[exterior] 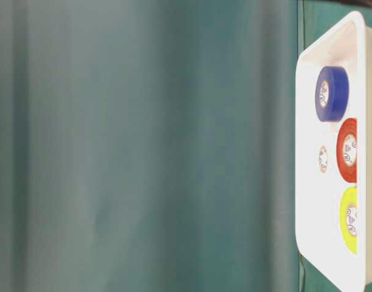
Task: Put the tape into the white case with the right arm.
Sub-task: 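Move the right gripper over the teal tape roll and lower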
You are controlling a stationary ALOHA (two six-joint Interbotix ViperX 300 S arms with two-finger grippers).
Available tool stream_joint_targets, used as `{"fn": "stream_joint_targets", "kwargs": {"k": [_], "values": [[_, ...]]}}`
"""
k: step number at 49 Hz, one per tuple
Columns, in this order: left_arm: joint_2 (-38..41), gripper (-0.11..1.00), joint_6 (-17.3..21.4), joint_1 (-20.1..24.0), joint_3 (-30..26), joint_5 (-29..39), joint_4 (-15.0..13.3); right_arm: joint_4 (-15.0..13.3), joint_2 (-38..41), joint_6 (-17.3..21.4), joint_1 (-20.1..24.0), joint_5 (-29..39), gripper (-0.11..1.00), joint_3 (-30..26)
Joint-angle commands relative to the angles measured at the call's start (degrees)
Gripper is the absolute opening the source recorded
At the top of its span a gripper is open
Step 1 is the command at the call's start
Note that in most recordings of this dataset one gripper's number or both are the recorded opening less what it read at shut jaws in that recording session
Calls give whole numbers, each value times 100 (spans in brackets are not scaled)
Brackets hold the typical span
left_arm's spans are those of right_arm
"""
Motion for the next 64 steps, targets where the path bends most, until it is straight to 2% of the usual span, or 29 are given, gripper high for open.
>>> {"fn": "stream_joint_targets", "kwargs": {"k": [1,17,35,55,59,64], "values": [[44,0,0,9,-70,-35,-9,-18,185,-9,26,-44,59,-299],[44,0,0,9,-62,-35,-9,-18,448,-9,26,114,59,-475],[44,0,0,9,-70,-35,0,-9,773,26,185,949,59,-729],[44,0,0,9,-70,-26,0,-9,932,26,220,976,59,-835],[44,0,0,9,-62,-35,-9,-9,932,18,237,984,52,-835],[44,0,0,0,-62,-35,-9,-9,932,26,281,958,25,-861]]}}
